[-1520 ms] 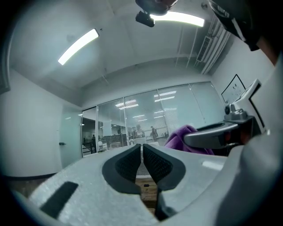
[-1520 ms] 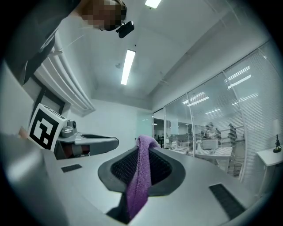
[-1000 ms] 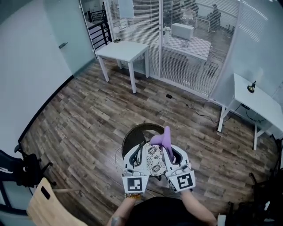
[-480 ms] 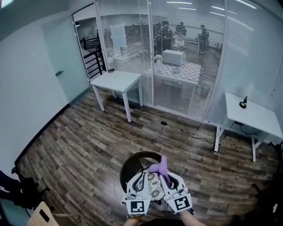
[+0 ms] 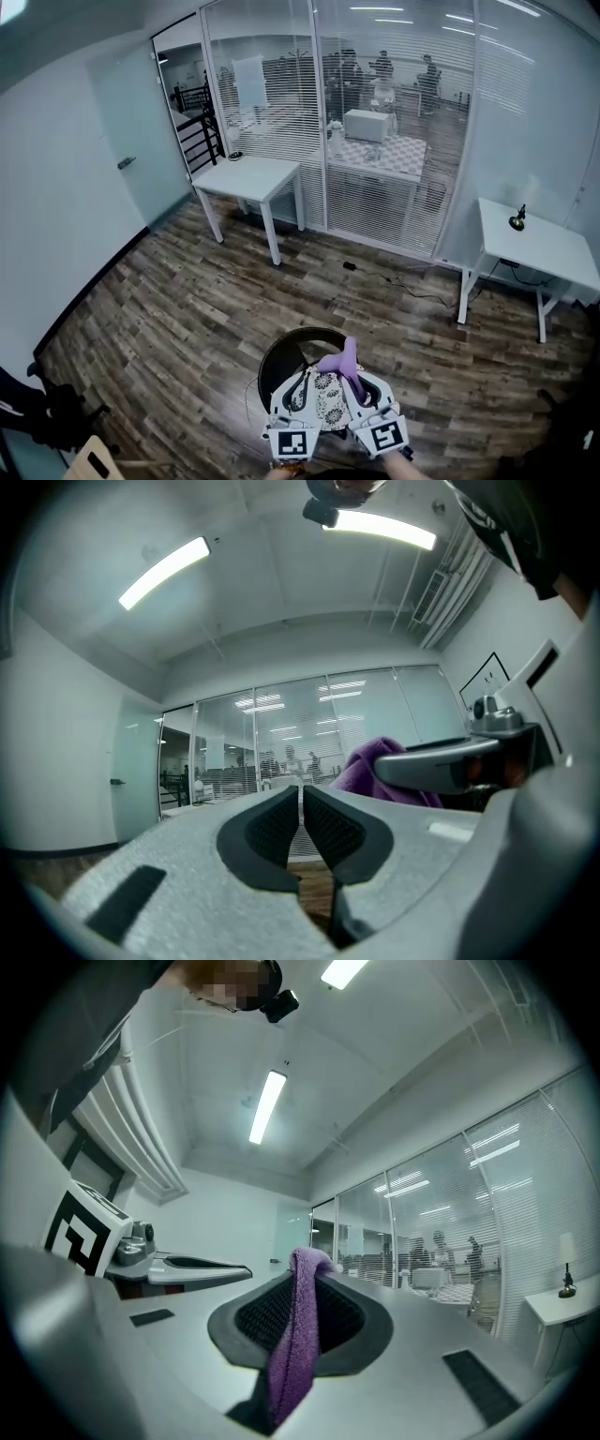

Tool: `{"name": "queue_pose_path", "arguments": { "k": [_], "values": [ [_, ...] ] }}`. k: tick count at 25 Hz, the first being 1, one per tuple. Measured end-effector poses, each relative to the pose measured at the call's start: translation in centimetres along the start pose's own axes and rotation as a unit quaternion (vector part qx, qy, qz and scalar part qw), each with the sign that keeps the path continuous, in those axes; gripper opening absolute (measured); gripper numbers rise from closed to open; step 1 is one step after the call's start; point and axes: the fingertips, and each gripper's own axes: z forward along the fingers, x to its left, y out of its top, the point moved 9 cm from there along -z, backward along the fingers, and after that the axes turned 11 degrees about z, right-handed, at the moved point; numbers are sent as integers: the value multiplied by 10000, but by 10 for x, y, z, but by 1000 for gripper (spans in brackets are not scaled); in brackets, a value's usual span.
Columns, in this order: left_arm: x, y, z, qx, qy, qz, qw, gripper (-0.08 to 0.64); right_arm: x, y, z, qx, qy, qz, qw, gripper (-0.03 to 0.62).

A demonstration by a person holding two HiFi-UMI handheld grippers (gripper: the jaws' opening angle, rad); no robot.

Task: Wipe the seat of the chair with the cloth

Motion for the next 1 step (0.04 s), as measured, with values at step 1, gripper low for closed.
{"name": "queue_pose_path", "arguments": {
  "k": [1],
  "values": [
    [-1,-2,0,20,-11,-46,10000,29,-1,-1,0,2,-13,-16,10000,43]
  ]
}}
